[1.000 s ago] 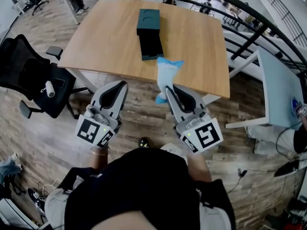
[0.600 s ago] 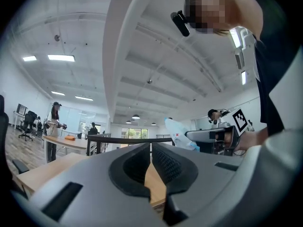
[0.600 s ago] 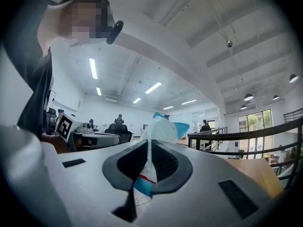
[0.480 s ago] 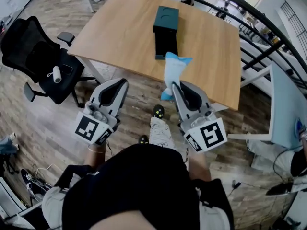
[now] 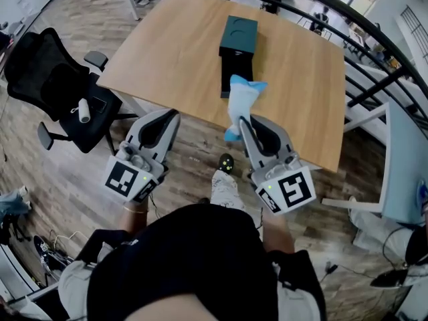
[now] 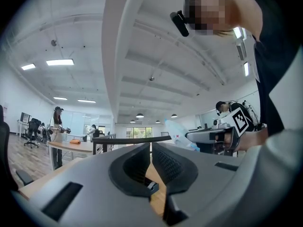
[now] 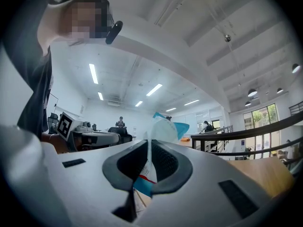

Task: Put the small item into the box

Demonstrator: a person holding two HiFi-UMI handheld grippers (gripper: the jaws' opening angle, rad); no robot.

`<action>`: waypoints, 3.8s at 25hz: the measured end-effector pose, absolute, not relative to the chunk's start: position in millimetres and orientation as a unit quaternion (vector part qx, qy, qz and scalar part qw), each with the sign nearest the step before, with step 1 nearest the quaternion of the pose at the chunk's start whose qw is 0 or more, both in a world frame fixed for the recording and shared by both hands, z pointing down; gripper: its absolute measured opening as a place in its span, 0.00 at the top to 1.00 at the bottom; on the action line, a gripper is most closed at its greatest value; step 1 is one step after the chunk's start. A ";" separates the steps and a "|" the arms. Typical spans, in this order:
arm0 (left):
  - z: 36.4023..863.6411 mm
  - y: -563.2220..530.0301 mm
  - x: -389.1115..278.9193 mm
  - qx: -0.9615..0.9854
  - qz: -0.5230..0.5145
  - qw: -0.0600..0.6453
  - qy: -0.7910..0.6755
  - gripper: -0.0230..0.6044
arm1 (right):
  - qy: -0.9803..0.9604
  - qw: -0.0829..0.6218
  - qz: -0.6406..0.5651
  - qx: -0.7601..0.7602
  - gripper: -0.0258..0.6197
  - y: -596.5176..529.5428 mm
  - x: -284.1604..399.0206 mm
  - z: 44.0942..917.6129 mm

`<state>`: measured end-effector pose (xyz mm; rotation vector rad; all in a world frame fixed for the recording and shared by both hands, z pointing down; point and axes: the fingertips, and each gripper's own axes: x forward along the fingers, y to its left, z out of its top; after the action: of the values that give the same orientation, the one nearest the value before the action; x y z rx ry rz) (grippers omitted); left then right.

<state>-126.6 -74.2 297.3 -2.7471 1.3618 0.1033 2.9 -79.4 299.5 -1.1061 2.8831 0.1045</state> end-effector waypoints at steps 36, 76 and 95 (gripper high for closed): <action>298.5 -281.2 -65.6 -0.895 0.016 0.033 0.444 0.93 | 0.934 0.031 0.008 -0.356 0.91 -282.1 52.7 306.5; 358.9 -383.9 -100.9 -0.924 -0.027 -0.018 0.381 0.93 | 0.890 -0.131 -0.084 -0.429 0.91 -373.8 21.5 444.3; 369.1 -384.4 -122.4 -0.905 -0.035 -0.028 0.424 0.93 | 0.866 -0.268 -0.162 -0.390 0.91 -395.9 13.1 552.0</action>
<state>-122.4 -384.4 369.1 -2.8941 1.3548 -0.1135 13.1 -395.9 552.0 -1.4908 3.3115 -0.6194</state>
